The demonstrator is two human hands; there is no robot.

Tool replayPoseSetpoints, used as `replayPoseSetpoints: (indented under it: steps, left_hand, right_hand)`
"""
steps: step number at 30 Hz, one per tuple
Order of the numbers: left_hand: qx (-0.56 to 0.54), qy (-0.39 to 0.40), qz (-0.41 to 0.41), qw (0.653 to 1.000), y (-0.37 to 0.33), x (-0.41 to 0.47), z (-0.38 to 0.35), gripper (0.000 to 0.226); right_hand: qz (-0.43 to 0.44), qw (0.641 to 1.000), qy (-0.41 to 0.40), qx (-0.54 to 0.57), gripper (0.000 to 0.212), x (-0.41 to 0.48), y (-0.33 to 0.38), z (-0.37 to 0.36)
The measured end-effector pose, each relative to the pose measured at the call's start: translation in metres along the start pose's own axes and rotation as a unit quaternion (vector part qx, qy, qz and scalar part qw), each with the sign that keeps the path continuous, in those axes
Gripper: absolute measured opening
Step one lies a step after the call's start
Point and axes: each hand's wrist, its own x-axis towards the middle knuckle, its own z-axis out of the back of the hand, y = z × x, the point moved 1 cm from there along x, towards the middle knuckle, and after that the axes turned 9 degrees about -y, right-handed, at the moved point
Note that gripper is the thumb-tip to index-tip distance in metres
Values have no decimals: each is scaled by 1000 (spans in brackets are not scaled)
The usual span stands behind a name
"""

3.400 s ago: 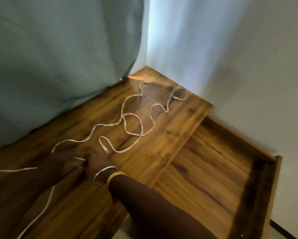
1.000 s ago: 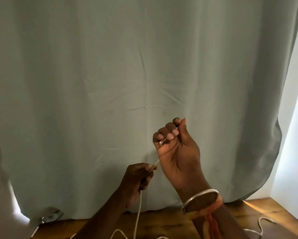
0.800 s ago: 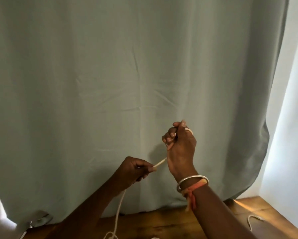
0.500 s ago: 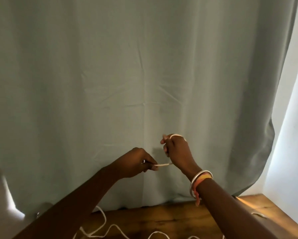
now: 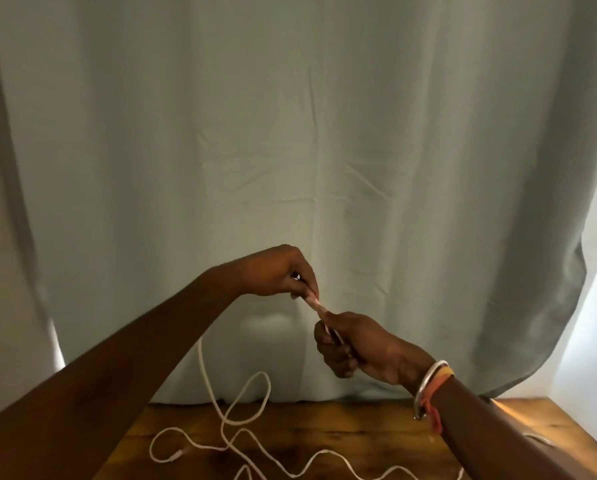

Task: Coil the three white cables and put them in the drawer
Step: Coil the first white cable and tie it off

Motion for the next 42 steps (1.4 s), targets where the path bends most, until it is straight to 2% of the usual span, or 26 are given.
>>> replayPoseSetpoints:
  steps: [2, 4, 7, 9, 12, 15, 17, 20, 22, 25, 27, 30, 32, 34, 36, 39, 42]
  left_hand:
    - [-53, -31, 11, 998, 3, -2, 5, 13]
    - [-118, -73, 21, 990, 6, -6, 9, 13]
    - [-209, -155, 58, 964, 14, -17, -4, 13]
    - [-268, -206, 86, 937, 17, -22, -26, 10]
    - [-298, -230, 103, 921, 14, -26, -64, 21]
    - [-316, -194, 117, 921, 1, -25, -91, 40]
    - [-308, -163, 104, 932, -7, -22, -99, 38]
    - [-266, -151, 75, 949, -12, -18, -100, 24]
    - [-220, -150, 71, 961, -9, -17, -96, 26]
    - [-103, -112, 61, 987, -3, -14, -84, 26]
    - [-31, -69, 58, 995, -2, -11, -74, 20]
    - [60, -30, 52, 996, -2, -7, -55, 19]
    - [91, -20, 49, 994, -1, -4, -37, 15]
    - [53, -20, 47, 997, 2, -3, -19, 13]
    - [-6, -20, 40, 999, 2, -2, -4, 12]
    - [-98, -55, 28, 993, 1, -1, 8, 10]
    - [-210, -134, 41, 968, 10, -4, 12, 10]
  right_hand:
    - [28, 996, 24, 77, 41, -3, -2, -5]
    - [29, 984, 77, 158, 44, -7, -5, -8]
    - [35, 943, 164, 287, 45, -13, 0, -13]
    - [71, 908, 180, 371, 46, -13, 10, -17]
    - [140, 875, 143, 441, 47, -10, 29, -27]
    - [230, 854, 52, 464, 42, -4, 47, -28]
    - [277, 840, -28, 466, 38, 1, 58, -19]
    - [316, 828, -181, 426, 33, 10, 64, 3]
    - [313, 841, -279, 342, 34, 19, 60, 18]
    - [272, 872, -386, 128, 37, 27, 46, 35]
    - [237, 885, -400, -28, 40, 28, 37, 40]
    - [181, 900, -326, -226, 52, 29, 22, 36]
    - [101, 912, -270, -292, 55, 27, 13, 32]
    - [-4, 959, -197, -203, 53, 23, 4, 27]
    - [-54, 991, -110, -46, 56, 19, -3, 20]
    - [-57, 992, -7, 116, 61, 15, -5, -1]
    - [-45, 958, 105, 262, 59, 8, 0, -22]
